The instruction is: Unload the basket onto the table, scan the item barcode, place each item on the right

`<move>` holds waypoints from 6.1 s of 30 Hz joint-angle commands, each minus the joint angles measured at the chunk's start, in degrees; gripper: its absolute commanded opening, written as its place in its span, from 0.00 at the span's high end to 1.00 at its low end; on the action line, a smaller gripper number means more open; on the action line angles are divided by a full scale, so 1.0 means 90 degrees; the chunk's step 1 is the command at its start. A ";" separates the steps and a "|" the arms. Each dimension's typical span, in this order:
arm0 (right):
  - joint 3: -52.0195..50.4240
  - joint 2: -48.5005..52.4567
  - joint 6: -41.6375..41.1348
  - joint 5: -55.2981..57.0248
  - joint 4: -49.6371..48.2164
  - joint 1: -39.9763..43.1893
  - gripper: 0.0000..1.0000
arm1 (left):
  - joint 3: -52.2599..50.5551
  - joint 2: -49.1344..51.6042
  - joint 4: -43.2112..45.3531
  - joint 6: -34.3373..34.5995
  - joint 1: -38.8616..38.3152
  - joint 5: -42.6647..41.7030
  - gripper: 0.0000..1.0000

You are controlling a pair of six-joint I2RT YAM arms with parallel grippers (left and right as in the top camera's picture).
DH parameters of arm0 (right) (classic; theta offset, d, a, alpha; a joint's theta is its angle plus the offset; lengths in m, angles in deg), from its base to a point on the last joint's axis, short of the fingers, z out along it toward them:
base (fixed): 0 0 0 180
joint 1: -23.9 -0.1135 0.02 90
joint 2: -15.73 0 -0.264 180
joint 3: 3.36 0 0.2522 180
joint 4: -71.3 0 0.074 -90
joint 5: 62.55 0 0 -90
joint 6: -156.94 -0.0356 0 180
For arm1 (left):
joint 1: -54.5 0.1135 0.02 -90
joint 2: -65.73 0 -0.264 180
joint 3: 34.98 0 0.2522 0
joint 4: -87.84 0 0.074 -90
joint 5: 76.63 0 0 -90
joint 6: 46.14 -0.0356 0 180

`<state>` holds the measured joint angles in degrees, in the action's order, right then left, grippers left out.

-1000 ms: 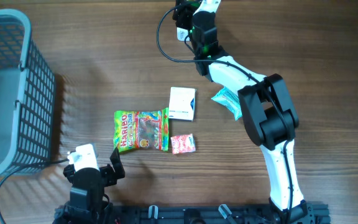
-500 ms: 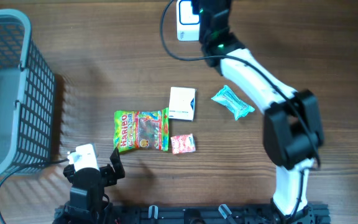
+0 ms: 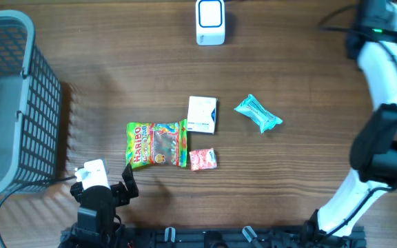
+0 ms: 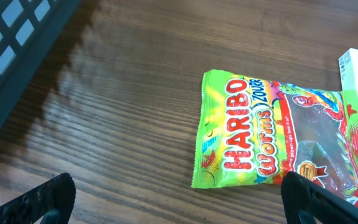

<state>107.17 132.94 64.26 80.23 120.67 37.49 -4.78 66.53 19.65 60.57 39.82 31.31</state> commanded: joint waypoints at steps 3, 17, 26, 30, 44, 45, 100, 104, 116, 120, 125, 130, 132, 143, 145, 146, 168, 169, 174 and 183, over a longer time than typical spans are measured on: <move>0.0032 -0.0049 -0.1608 -0.3842 0.0605 0.1382 0.41 | 0.0017 -0.0046 -0.0010 0.0029 -0.0041 -0.0012 0.00; -0.0942 -0.0073 -0.1547 -0.6016 0.0211 0.3628 0.00 | 0.0017 -0.0046 -0.0010 0.0029 -0.0041 -0.0012 0.00; -0.0294 -0.1260 -0.1940 -0.9153 0.0240 0.3330 0.00 | 0.0017 -0.0046 -0.0010 0.0029 -0.0041 -0.0012 0.00; -0.0294 -0.2222 -0.2016 -0.8745 0.0245 0.2761 0.00 | 0.0017 -0.0046 -0.0010 0.0029 -0.0041 -0.0012 0.00; -0.1042 -0.2567 0.0476 -0.8133 0.2482 -0.1481 0.02 | 0.0017 -0.0046 -0.0010 0.0029 -0.0041 -0.0012 0.00; -0.1248 -0.2455 0.0466 -0.7786 0.2470 -0.1838 0.03 | 0.0017 -0.0046 -0.0010 0.0029 -0.0041 -0.0012 0.00; -0.1056 -0.1052 -0.4724 -1.2281 0.3536 -0.3789 0.95 | 0.0017 -0.0046 -0.0010 0.0029 -0.0041 -0.0012 0.00; -0.1056 -0.1052 -0.5724 -1.2886 0.3434 -0.3789 0.81 | 0.0017 -0.0046 -0.0010 0.0029 -0.0041 -0.0012 0.00; -0.1056 -0.1052 -0.3050 -1.3500 0.2973 -0.3789 0.77 | 0.0017 -0.0046 -0.0010 0.0029 -0.0041 -0.0012 0.00; -0.1061 -0.1052 -0.2703 -1.1050 0.2545 -0.3961 0.00 | 0.0017 -0.0046 -0.0010 0.0029 -0.0041 -0.0012 0.00; -0.1122 -0.1047 -0.3417 -1.0863 0.2329 -0.4279 0.00 | 0.0017 -0.0046 -0.0010 0.0029 -0.0041 -0.0012 0.00; -0.1124 -0.1047 -0.4796 -0.8650 0.2118 -0.4991 0.24 | 0.0017 -0.0046 -0.0010 0.0029 -0.0041 -0.0012 0.00; -0.1122 -0.1020 -0.5387 -0.7635 0.2314 -0.5418 0.25 | 0.0017 -0.0046 -0.0010 0.0029 -0.0041 -0.0012 0.00; -0.1115 -0.0248 -0.7312 -0.6856 0.2696 -0.6195 0.31 | 0.0017 -0.0046 -0.0010 0.0029 -0.0041 -0.0012 0.00; -0.1110 -0.0138 -0.7339 -0.6926 0.2611 -0.6227 0.31 | 0.0017 -0.0046 -0.0010 0.0029 -0.0041 -0.0012 0.00; -0.1110 -0.0090 -0.7390 -0.6960 0.2560 -0.6261 0.31 | 0.0017 -0.0046 -0.0010 0.0029 -0.0041 -0.0012 0.00; -0.0056 0.0342 -0.6215 -0.7754 0.3689 -0.6130 0.95 | 0.0017 -0.0046 -0.0010 0.0029 -0.0041 -0.0012 0.00; 0.0168 0.0257 -0.5671 -0.8111 0.3920 -0.5994 0.95 | 0.0017 -0.0046 -0.0010 0.0029 -0.0041 -0.0012 0.00; 0.0641 -0.0015 -0.2752 -1.0686 0.4481 -0.5219 0.95 | 0.0017 -0.0046 -0.0010 0.0029 -0.0041 -0.0012 0.00; 0.0636 -0.0012 -0.2718 -1.2381 0.4063 -0.5027 0.95 | 0.0017 -0.0046 -0.0010 0.0029 -0.0041 -0.0012 0.00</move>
<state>111.80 134.03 37.46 -15.03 156.94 -7.19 -4.78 66.53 19.63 60.57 39.82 31.31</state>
